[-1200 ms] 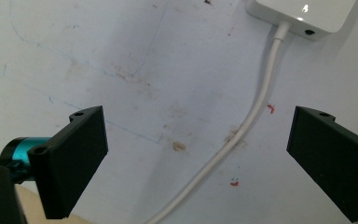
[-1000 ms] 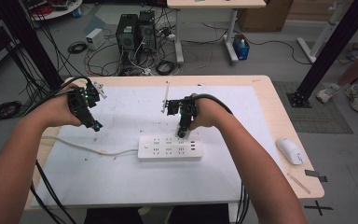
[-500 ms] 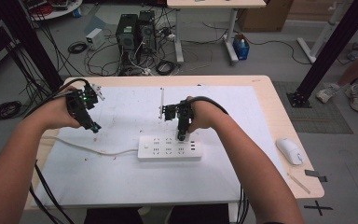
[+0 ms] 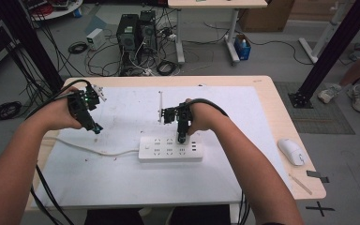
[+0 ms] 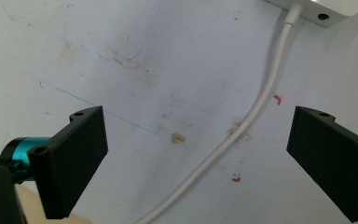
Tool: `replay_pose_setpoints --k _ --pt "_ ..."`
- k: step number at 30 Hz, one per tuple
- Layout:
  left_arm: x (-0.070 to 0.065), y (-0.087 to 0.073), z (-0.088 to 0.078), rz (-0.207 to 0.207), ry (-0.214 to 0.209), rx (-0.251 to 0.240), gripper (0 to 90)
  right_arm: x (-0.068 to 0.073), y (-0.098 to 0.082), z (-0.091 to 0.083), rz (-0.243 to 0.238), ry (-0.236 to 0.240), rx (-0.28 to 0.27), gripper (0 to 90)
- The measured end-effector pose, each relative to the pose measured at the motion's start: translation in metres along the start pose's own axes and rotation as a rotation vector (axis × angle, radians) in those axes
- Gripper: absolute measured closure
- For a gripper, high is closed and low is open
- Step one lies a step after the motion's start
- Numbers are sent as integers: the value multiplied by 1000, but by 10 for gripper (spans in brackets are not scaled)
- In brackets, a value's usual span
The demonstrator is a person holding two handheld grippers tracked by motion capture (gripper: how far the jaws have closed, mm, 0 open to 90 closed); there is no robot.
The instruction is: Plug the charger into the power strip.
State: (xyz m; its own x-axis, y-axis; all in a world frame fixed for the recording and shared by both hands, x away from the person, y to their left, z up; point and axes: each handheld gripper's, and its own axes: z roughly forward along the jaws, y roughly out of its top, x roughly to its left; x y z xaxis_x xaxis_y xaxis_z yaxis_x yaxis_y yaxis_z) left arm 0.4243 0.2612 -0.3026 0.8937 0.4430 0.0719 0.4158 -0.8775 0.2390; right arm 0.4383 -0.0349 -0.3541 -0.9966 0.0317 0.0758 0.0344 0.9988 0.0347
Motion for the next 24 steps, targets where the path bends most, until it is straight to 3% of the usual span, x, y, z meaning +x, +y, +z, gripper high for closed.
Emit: replay_pose_setpoints --k 7,12,18,24 --pt "0 -1 0 -3 4 1 52 5 4 3 -25 -28 7 626" --pt "-2 1 0 -6 7 -10 52 10 9 11 -50 -59 48 628" --pt "-4 3 1 0 9 -2 52 9 5 11 -31 -53 23 630" --pt "-6 6 2 -1 11 -3 52 13 6 12 -29 -78 26 631"
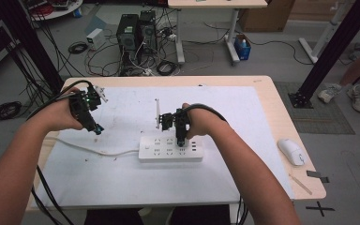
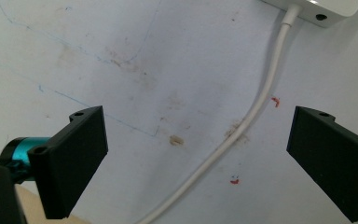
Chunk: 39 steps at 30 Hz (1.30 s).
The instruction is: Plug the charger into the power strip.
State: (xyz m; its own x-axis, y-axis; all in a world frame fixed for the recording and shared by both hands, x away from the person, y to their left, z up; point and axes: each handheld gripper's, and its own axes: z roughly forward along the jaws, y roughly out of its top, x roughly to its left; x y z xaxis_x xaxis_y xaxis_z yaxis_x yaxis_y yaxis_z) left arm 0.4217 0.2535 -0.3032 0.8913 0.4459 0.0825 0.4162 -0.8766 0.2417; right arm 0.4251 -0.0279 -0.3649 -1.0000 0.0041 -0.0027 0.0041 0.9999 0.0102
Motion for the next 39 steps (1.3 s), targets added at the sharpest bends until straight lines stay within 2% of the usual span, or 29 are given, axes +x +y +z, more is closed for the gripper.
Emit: replay_pose_setpoints --k 1,5,6,9,11,14,15,18,24,26,27,29,34,36,37,39 --pt "0 1 0 2 -1 2 52 1 -2 0 10 2 -9 631" --pt "0 3 2 6 -1 9 51 3 0 1 -9 -14 -2 632" --pt "0 3 2 3 -2 8 52 6 2 0 -18 -26 22 632" --pt "-1 5 4 0 -2 0 52 2 1 1 -5 -5 5 632" --pt "-2 5 5 7 -6 3 51 3 2 2 -16 -16 2 632" --pt "-3 5 8 2 -6 3 52 4 5 5 -6 -19 18 631" --pt "-3 3 11 1 -13 -1 52 3 2 5 10 -8 12 631" --pt "-4 2 11 11 -14 6 52 2 3 5 2 -4 6 630" --pt "-1 -1 6 0 -6 2 52 3 3 4 -3 -8 11 620" --pt "-2 -1 5 -4 -2 -2 51 1 2 3 2 -4 -8 556" --pt "-1 -1 4 0 -2 -1 52 1 1 1 12 13 -18 547" --pt "-2 1 2 3 0 1 51 0 0 -3 17 -1 -30 526" --pt "-3 4 -1 6 3 -2 52 0 -10 -12 41 10 -48 453" --pt "-2 5 -1 6 2 -1 52 0 -15 -19 60 10 -78 435" --pt "-2 5 -2 8 4 5 52 0 -18 -22 55 13 -97 453" --pt "-2 6 -2 6 5 1 52 -1 -23 -28 61 6 -127 425"
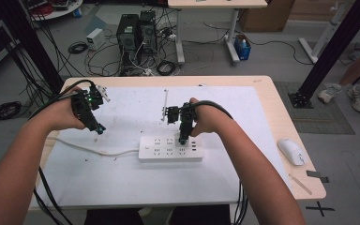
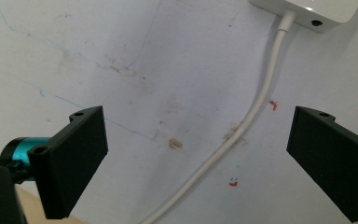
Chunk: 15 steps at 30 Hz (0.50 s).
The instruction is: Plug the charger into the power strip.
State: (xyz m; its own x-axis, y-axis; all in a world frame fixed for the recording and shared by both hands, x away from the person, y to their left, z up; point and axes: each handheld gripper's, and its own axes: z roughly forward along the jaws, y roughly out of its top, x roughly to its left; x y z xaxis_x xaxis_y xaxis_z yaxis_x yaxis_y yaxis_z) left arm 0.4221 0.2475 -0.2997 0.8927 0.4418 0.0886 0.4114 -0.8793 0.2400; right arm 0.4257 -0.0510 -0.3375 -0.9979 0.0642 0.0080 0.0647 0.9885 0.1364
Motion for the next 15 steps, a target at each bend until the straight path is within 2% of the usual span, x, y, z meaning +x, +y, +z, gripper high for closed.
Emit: replay_pose_setpoints --k 4,5,9,12,15 --pt "0 3 -2 8 0 8 52 -1 -6 -11 25 -4 -29 405" --pt "-1 3 -2 9 2 10 51 -1 -9 -16 36 -5 -51 351" --pt "-1 5 -5 16 0 12 52 -3 -13 -23 55 -6 -70 322" --pt "-2 6 -7 24 -1 14 52 -4 -17 -27 73 -30 -73 261" --pt "-3 8 -9 32 -4 24 51 -4 -22 -34 81 -24 -101 224"
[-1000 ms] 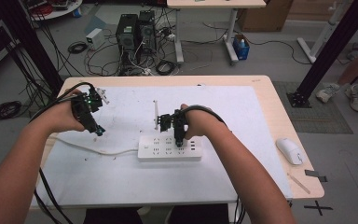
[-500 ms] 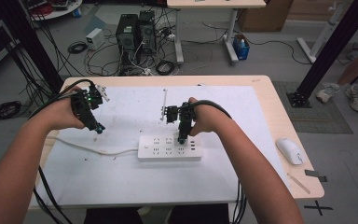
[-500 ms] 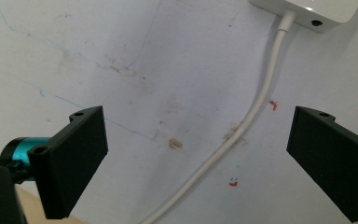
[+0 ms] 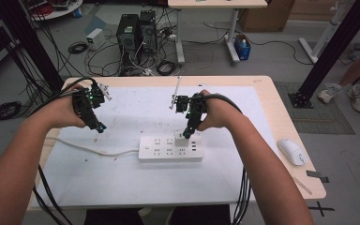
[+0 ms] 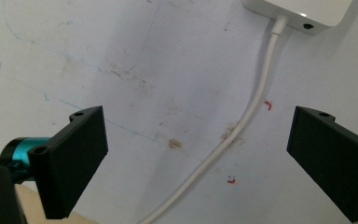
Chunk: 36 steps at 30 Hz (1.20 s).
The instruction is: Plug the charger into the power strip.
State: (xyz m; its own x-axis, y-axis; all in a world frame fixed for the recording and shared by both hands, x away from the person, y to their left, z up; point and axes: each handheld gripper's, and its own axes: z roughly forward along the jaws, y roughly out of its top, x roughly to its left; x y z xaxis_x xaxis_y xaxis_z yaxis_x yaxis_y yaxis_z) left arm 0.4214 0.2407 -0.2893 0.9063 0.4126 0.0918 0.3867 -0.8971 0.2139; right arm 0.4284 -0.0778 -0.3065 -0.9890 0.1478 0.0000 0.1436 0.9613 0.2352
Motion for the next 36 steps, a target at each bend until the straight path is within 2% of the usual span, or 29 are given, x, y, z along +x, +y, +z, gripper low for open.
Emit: replay_pose_setpoints --k 3,5,9,10,11,13,19,23,28,36 --pt "0 2 -3 9 -3 -1 52 0 -5 -9 7 -15 -7 194" --pt "1 4 -6 16 -3 2 51 -1 -9 -14 19 -36 -1 129" --pt "1 8 -10 21 -2 7 51 -3 -21 -26 47 -59 23 126" --pt "1 9 -11 30 -4 10 52 -4 -24 -28 51 -66 15 91" --pt "-1 10 -11 22 -5 3 51 -5 -27 -30 59 -80 19 9" --pt "0 12 -13 33 -10 5 51 -7 -33 -33 87 -79 37 10" --pt "3 16 -14 38 -16 20 52 -16 -45 -34 89 -86 84 9" --pt "1 17 -17 49 -19 23 51 -21 -46 -38 99 -92 81 9" --pt "-2 18 -19 48 -12 22 51 -21 -43 -37 82 -92 71 9" --pt "-5 19 -17 56 -12 18 51 -22 -44 -36 91 -94 91 10"
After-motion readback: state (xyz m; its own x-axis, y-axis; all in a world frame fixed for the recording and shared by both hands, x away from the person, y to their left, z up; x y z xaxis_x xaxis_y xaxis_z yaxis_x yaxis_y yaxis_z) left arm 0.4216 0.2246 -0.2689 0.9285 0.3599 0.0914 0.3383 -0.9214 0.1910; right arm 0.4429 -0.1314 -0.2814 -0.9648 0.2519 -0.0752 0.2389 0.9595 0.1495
